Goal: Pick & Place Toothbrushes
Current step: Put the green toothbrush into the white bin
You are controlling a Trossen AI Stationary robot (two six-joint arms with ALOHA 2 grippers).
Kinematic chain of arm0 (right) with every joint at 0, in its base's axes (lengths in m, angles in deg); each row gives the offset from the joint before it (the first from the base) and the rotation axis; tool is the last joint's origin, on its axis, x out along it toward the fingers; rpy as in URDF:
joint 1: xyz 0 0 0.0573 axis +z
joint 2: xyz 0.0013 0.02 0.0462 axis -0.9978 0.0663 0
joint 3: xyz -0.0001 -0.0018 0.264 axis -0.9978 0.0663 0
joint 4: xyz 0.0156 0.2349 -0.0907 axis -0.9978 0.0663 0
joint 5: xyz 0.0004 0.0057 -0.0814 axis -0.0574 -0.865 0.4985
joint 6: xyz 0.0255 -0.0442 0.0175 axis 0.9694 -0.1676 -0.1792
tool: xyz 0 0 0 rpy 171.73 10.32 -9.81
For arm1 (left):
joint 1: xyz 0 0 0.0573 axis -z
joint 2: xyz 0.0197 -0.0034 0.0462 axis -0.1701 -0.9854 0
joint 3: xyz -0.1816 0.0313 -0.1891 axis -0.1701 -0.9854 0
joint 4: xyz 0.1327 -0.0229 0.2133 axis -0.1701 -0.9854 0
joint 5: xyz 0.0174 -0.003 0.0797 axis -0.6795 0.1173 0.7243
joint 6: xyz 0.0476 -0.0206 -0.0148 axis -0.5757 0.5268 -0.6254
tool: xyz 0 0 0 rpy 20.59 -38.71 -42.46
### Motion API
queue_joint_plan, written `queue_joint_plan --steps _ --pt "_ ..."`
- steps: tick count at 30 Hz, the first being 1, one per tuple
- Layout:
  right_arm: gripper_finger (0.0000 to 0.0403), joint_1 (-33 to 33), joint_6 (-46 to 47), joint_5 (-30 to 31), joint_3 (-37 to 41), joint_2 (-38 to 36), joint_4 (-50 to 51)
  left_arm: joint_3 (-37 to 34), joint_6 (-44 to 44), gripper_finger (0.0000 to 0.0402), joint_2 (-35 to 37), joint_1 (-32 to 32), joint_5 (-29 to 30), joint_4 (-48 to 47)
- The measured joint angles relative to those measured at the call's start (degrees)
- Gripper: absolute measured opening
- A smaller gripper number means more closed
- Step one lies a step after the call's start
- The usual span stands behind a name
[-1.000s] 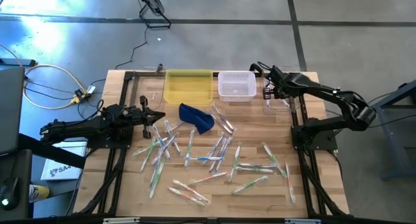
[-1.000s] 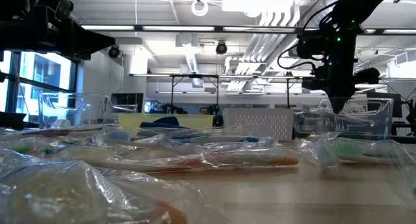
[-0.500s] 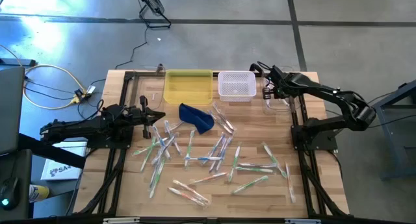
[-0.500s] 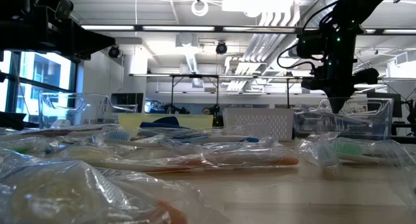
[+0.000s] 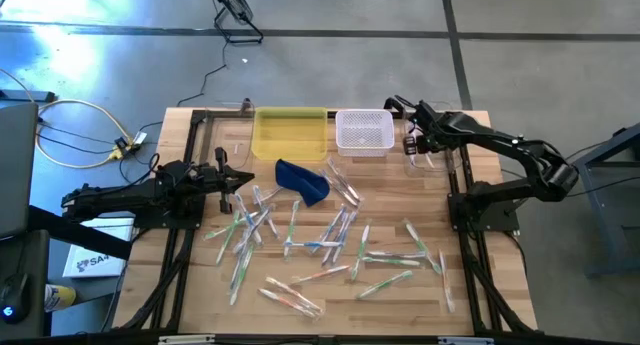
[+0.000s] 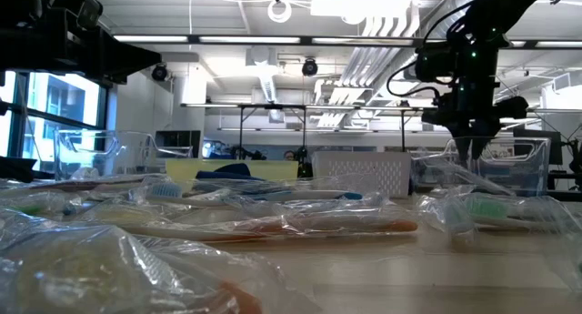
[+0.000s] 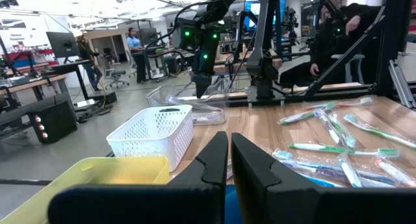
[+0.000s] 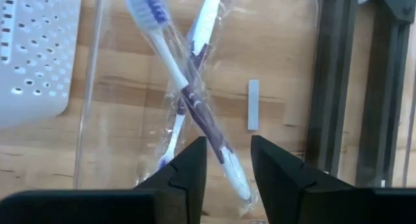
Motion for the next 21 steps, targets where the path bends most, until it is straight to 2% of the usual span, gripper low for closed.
queue_joint_plan --steps 11,17,21 --pt "0.0083 0.17 -5.00 -1.14 -6.82 -4.05 3.28 0.00 0.00 0.0017 0.00 0.00 0.00 0.00" --pt "0.0050 0.43 -6.09 -7.92 -7.99 -8.05 4.17 0.00 0.00 0.0017 -0.02 0.00 0.00 0.00" --pt "0.0021 3.12 -7.23 -12.31 -7.99 -10.54 2.58 0.00 0.00 0.0017 0.00 0.00 0.00 0.00"
